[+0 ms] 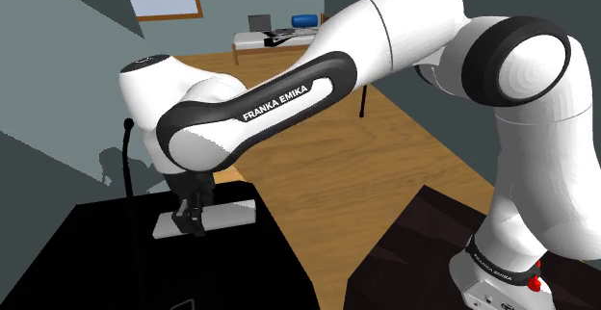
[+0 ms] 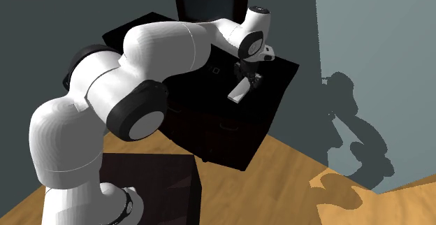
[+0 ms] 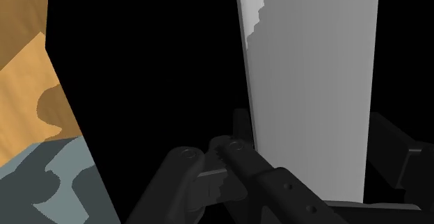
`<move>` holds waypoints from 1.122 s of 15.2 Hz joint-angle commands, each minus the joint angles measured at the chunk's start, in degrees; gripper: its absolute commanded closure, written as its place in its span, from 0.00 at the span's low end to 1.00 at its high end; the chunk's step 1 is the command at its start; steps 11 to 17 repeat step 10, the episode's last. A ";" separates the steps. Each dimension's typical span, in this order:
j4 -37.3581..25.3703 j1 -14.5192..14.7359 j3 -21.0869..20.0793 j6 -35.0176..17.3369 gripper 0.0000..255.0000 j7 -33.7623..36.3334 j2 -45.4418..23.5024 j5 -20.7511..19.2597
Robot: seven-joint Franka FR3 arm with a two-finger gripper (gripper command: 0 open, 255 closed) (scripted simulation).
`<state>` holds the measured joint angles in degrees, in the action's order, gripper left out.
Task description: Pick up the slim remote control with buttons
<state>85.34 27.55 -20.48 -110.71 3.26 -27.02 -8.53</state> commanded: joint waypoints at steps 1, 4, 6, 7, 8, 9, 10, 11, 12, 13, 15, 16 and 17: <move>-0.82 0.09 -0.12 1.20 1.00 0.03 0.40 0.15; -2.55 0.16 -0.23 3.30 1.00 -0.09 0.81 0.34; -3.80 0.22 -0.29 4.74 1.00 -0.16 1.01 0.44; -4.45 0.26 -0.32 5.46 1.00 -0.20 1.09 0.48; -5.12 0.31 -0.35 6.20 1.00 -0.23 1.16 0.52; -5.21 0.31 -0.35 6.30 1.00 -0.23 1.18 0.53; -5.22 0.31 -0.35 6.31 1.00 -0.23 1.17 0.53; -5.22 0.31 -0.35 6.31 1.00 -0.23 1.17 0.53; -5.22 0.31 -0.35 6.31 1.00 -0.23 1.17 0.53; -5.22 0.31 -0.35 6.31 1.00 -0.23 1.17 0.53; -5.22 0.31 -0.35 6.31 1.00 -0.23 1.17 0.53; -5.22 0.31 -0.35 6.31 1.00 -0.23 1.17 0.53; -5.22 0.31 -0.35 6.31 1.00 -0.23 1.17 0.53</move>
